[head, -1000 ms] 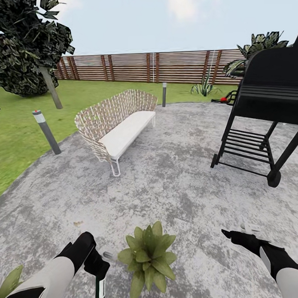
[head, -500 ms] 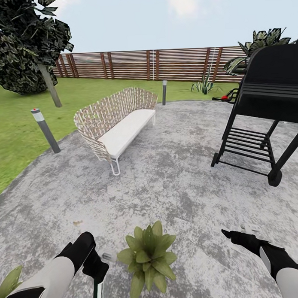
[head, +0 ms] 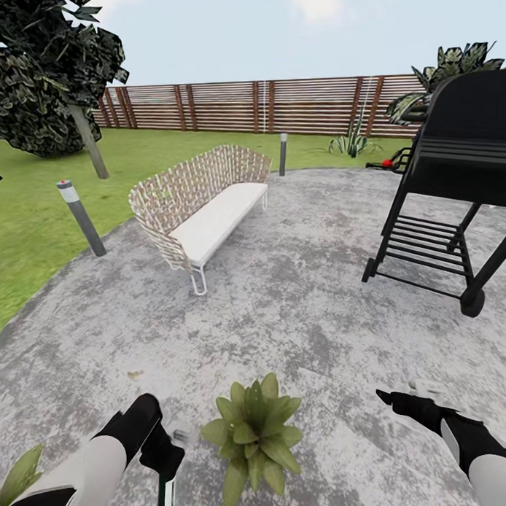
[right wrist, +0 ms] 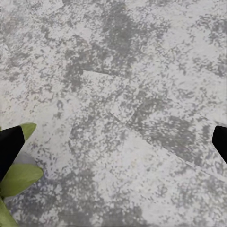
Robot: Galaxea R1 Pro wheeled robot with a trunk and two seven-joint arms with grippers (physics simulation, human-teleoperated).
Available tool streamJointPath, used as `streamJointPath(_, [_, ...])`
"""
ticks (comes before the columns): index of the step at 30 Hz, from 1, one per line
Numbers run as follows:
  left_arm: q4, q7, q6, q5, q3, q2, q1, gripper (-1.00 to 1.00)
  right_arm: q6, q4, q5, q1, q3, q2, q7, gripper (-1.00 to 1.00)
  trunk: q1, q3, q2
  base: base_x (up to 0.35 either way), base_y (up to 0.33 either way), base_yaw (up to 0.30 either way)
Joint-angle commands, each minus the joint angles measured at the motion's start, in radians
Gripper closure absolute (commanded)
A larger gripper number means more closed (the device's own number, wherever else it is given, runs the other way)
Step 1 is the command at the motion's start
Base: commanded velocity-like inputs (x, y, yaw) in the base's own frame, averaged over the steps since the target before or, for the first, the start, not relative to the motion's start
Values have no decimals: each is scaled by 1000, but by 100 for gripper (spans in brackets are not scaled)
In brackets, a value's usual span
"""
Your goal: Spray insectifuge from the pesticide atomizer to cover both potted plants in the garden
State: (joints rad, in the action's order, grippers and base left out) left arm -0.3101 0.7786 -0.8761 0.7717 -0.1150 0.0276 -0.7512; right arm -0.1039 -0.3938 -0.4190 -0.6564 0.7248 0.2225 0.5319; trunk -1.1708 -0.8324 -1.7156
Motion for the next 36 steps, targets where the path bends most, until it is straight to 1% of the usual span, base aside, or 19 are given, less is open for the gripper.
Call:
streamJointPath(1, [-1,8,-4,11,-8,-1,0,100,-7,-2,-4,-1,8,-1,8,-100,0,-2,0,0,0,99])
streamJointPath(6, [-1,8,-4,11,-8,-1,0,100,-9,-2,-4,-1,8,-1,8,-100,0,-7,0,0,0,71])
streamJointPath(23, [-1,5,-1,14,-8,-3,6,100,-10,-2,-5,-1,8,-1,8,-100,0,-8,0,0,0,2])
streamJointPath(32, [-3,5,-1,14,-6,-2,6,100,-10,-2,-5,-1,8,-1,8,-100,0,-19,0,0,0,0])
streamJointPath(36, [-3,5,-1,15,-6,-2,6,100,-10,-2,-6,-1,8,-1,8,-100,0,-21,0,121,0,0])
